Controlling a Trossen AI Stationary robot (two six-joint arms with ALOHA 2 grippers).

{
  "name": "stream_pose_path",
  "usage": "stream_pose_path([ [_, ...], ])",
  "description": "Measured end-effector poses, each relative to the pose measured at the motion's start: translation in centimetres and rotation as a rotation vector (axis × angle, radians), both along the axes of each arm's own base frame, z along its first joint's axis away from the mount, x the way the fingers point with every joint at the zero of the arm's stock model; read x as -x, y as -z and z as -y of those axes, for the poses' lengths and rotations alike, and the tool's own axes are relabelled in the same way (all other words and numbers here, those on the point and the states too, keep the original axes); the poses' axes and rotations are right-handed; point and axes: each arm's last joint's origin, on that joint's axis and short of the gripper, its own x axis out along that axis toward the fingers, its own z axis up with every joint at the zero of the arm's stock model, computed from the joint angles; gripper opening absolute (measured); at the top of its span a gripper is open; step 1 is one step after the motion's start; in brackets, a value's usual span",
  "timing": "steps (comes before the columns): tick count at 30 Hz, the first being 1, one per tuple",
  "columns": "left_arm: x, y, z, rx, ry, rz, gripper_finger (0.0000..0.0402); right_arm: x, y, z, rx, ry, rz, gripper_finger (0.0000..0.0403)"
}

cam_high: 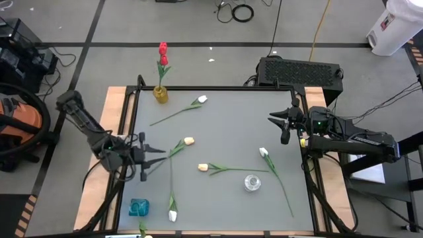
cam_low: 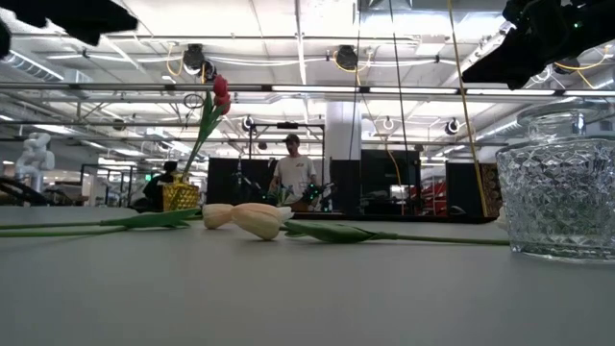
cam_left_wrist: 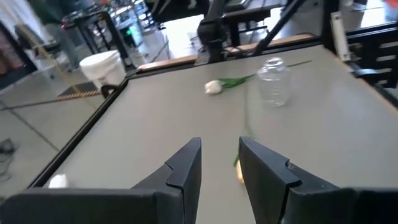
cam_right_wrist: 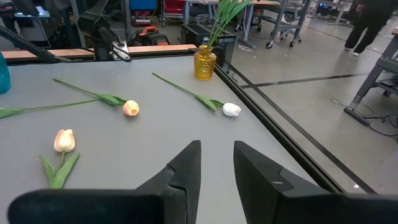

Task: Sort flowers into vase by color
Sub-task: Put the left yellow tulip into the blue vase

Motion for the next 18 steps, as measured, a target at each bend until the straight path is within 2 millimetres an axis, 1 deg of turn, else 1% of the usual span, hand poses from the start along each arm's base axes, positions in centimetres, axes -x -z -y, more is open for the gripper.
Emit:
stream_pose_path([
  [9, -1.5, 0.0, -2.2, 0.010, -0.146, -0.008, 0.0115, 0.0, 0.0, 0.0, 0.000, 0.000, 0.000, 0.0086],
  [13, -1.9, 0.1, -2.9, 0.047, -0.172, -0.013, 0.0115, 0.0, 0.0, 0.0, 0.000, 0.000, 0.000, 0.0086],
  [18, -2.5, 0.3, -3.7, 0.050, -0.234, -0.027, 0.0115, 0.0, 0.0, 0.0, 0.000, 0.000, 0.000, 0.0086],
])
